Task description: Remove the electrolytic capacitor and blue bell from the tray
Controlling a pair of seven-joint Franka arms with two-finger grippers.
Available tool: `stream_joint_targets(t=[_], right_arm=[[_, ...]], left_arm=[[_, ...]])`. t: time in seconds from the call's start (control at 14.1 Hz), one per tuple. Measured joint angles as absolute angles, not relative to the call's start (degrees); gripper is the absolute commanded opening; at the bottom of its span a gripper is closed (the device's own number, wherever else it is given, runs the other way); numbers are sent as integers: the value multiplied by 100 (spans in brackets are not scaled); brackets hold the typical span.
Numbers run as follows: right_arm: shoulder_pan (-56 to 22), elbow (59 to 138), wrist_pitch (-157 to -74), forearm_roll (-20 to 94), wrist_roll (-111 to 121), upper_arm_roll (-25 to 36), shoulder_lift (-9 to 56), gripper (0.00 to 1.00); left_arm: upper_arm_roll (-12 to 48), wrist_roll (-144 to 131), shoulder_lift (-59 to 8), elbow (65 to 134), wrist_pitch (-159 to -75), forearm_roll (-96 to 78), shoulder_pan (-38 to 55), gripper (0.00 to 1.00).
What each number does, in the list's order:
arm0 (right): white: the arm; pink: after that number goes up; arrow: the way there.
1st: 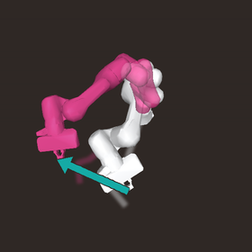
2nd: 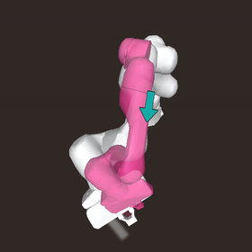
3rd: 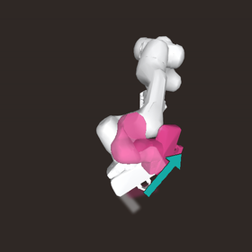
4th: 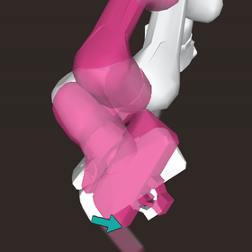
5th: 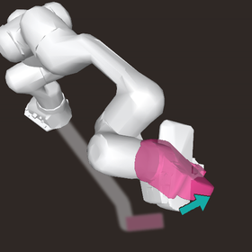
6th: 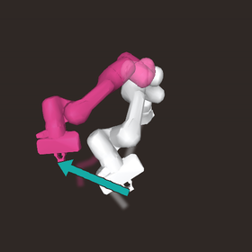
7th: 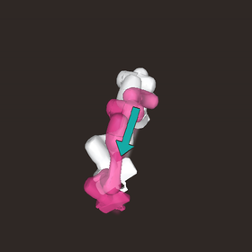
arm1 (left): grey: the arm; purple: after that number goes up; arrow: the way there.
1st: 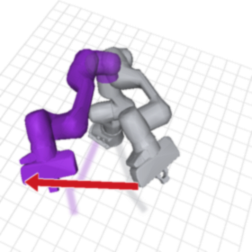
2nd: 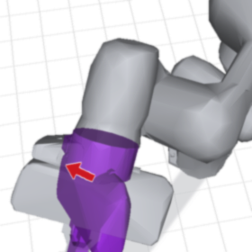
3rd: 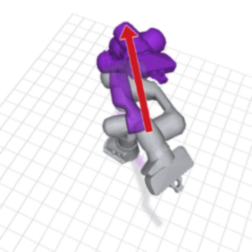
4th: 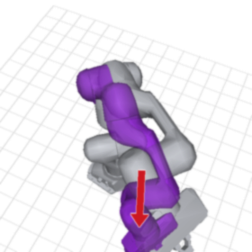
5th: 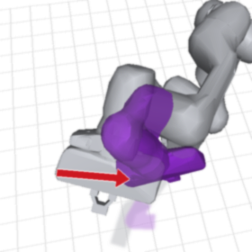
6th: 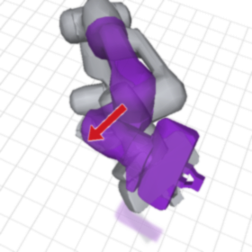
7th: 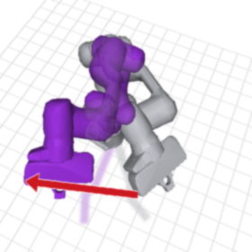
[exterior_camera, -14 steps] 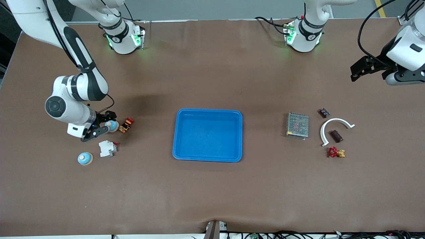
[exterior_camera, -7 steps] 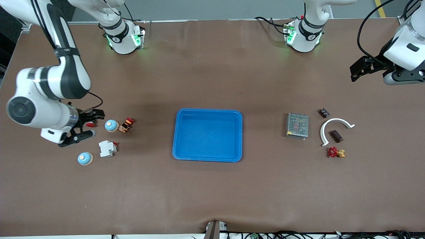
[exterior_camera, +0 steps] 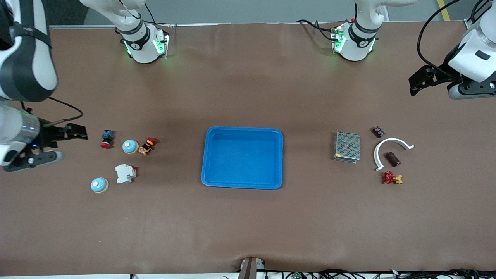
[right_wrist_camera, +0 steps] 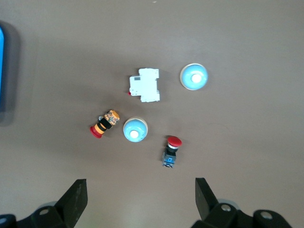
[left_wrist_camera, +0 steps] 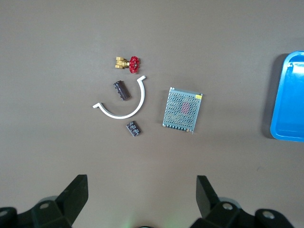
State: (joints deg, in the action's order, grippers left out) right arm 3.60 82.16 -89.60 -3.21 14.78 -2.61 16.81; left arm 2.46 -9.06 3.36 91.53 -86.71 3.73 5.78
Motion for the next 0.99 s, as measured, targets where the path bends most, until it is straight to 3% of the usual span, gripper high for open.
stream_joint_targets(t=[0.5, 0.85, 0.99], right_arm=[[379, 7926, -8523, -249, 811, -287, 1126, 100], [379, 9152, -9226, -219, 688, -288, 170, 100], [382, 9249, -9319, -219, 532, -278, 18, 100]], left_arm=[[246, -899, 334, 9150, -8677, 373, 578, 100], [243, -898, 334, 9149, -8677, 373, 571, 100], [242, -898, 334, 9149, -8677, 373, 568, 100]])
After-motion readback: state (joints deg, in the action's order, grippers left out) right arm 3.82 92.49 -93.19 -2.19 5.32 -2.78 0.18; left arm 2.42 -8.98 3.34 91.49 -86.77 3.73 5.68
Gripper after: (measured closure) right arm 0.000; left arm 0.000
